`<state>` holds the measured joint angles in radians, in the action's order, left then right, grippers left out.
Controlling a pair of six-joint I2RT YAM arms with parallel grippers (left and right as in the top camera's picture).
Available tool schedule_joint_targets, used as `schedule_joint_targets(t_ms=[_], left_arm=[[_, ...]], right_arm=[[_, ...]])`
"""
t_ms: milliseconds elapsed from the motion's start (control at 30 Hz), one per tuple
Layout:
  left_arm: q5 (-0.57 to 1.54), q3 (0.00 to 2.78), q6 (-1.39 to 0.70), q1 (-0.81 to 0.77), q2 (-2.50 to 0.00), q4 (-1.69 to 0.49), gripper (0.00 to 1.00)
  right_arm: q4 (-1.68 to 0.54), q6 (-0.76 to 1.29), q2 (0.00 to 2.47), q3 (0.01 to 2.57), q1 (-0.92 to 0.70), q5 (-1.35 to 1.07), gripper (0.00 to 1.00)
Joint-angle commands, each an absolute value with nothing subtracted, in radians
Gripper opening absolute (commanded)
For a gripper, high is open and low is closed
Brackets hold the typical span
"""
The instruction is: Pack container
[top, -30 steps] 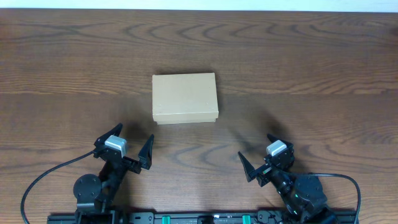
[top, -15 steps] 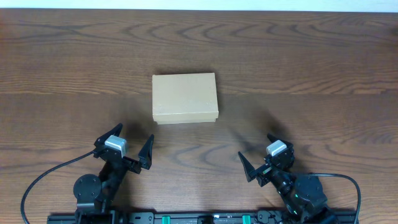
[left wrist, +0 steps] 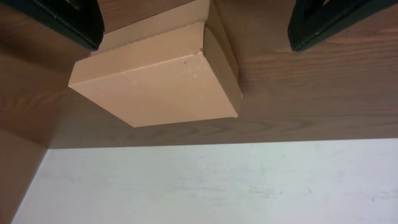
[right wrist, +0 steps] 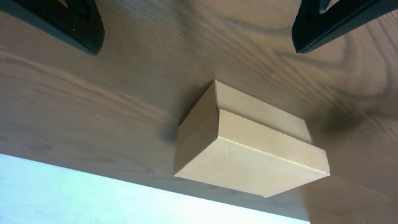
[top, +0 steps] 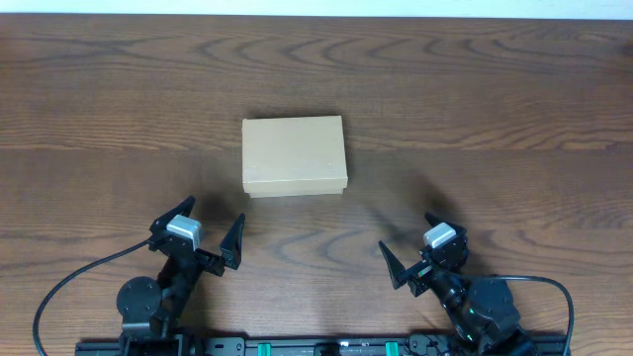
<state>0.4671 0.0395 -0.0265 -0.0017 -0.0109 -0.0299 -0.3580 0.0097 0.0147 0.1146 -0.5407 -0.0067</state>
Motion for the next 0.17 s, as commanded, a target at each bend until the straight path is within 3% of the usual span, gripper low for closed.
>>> schedule_joint_targets(t_ms=[0,133], left_arm=[[0.468,0.005,-0.03,0.001,-0.004,-0.041,0.95],[0.468,0.005,-0.03,0.001,-0.004,-0.041,0.95]], right_arm=[[-0.356,-0.009,0.006,0.107,-0.546,0.003,0.99],[-0.356,-0.009,0.006,0.107,-0.546,0.003,0.99]])
